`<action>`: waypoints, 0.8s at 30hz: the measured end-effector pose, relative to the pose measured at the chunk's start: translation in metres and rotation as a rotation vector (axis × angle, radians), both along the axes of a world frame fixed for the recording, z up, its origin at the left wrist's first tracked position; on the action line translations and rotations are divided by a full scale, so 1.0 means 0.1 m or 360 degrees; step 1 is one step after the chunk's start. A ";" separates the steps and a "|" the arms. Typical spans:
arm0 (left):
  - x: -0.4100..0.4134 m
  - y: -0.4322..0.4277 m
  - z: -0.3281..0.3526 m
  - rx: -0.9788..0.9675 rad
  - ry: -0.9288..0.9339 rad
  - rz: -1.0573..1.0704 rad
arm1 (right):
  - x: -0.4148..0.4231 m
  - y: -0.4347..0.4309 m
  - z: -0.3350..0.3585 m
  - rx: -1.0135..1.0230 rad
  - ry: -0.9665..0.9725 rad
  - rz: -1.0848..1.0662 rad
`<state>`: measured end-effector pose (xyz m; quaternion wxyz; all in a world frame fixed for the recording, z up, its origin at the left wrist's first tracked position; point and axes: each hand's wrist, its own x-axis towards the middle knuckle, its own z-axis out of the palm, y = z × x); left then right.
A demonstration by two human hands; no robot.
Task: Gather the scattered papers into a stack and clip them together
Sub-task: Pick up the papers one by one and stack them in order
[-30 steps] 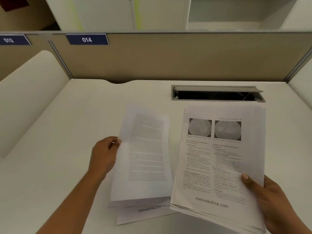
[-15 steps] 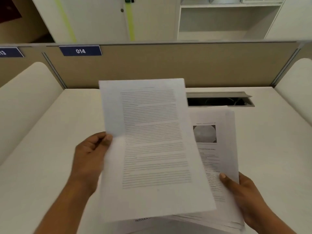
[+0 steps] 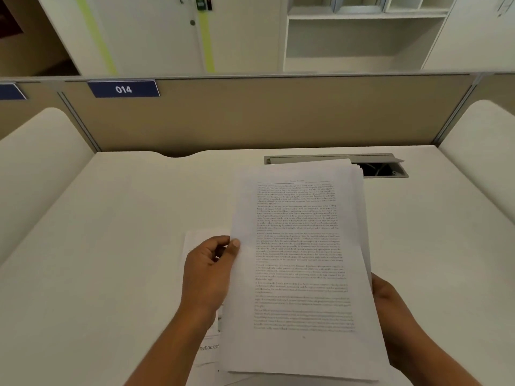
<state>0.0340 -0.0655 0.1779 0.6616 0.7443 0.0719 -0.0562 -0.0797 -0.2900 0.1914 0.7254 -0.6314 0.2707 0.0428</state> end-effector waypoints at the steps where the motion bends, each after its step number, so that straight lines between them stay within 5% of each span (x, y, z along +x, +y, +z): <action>1: 0.00 0.00 0.00 0.0020 -0.0004 0.0017 | 0.00 0.01 0.01 0.0004 -0.0002 -0.0004; 4: 0.00 0.00 -0.01 0.0047 0.0107 0.0012 | 0.00 0.02 0.00 0.0002 0.0002 0.0008; 9: -0.05 0.01 0.03 -0.0353 0.0482 -0.0326 | 0.01 0.03 0.03 0.0001 -0.0010 0.0078; 17: -0.11 -0.04 0.04 -0.0391 0.0250 -0.0201 | 0.05 0.01 0.00 -0.0265 0.0111 -0.0046; 21: -0.12 -0.02 0.04 -0.0365 0.0206 -0.0146 | 0.08 -0.01 -0.06 0.0206 0.0024 -0.0091; 24: -0.12 -0.01 0.03 -0.0331 0.0219 -0.0127 | 0.10 -0.04 -0.14 0.0260 -0.0109 -0.0035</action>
